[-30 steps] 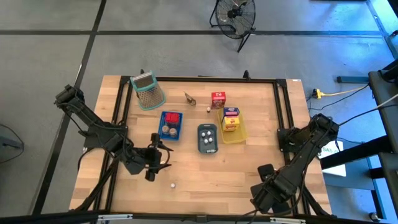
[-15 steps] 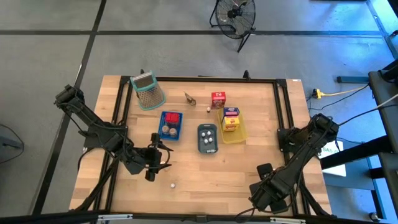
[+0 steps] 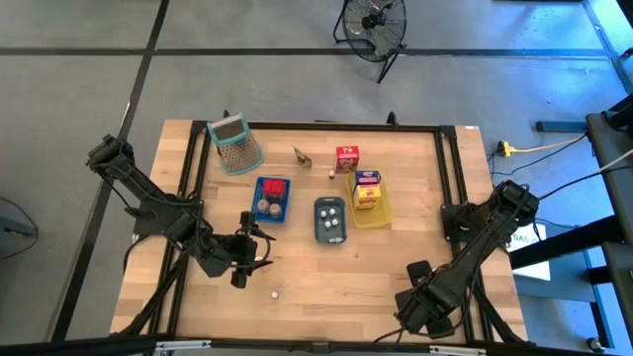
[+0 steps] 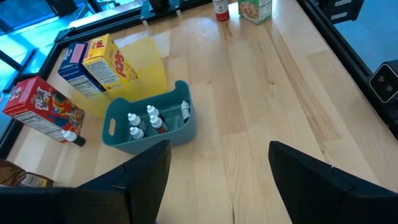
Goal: Pick & Place Kitchen Items
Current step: Put the green cereal box into the yellow bin
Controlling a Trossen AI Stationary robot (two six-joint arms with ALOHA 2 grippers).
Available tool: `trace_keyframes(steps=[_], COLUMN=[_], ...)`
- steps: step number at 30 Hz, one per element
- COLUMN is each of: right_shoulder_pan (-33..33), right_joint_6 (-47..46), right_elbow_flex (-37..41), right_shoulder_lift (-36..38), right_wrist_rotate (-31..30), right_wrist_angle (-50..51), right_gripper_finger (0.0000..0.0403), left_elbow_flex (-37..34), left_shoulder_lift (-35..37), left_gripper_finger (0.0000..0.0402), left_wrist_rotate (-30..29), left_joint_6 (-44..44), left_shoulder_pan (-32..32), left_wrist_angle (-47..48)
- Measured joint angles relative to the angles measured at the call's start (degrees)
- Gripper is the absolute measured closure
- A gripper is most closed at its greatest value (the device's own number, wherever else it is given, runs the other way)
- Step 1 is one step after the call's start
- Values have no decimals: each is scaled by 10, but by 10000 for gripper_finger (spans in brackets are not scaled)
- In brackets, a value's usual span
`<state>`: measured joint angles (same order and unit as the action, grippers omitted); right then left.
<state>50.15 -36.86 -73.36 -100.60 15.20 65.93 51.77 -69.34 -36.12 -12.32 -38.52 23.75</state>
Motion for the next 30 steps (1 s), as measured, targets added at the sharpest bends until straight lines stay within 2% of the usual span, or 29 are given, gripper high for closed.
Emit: trace_keyframes(steps=[4, 23, 30], right_shoulder_pan=[-3, -15, -18], right_joint_6=[0, -6, -13], right_elbow_flex=[0, 0, 0], right_shoulder_lift=[0, 0, 0], right_wrist_rotate=[0, -8, -3], right_wrist_angle=[-7, -39, -41], right_gripper_finger=[94, 236, 258], left_elbow_flex=[0, 0, 0], left_shoulder_lift=[0, 0, 0], left_gripper_finger=[135, 135, 137], left_wrist_rotate=[0, 2, 2], left_joint_6=[0, -5, -5], left_shoulder_pan=[0, 0, 0], left_wrist_angle=[0, 0, 4])
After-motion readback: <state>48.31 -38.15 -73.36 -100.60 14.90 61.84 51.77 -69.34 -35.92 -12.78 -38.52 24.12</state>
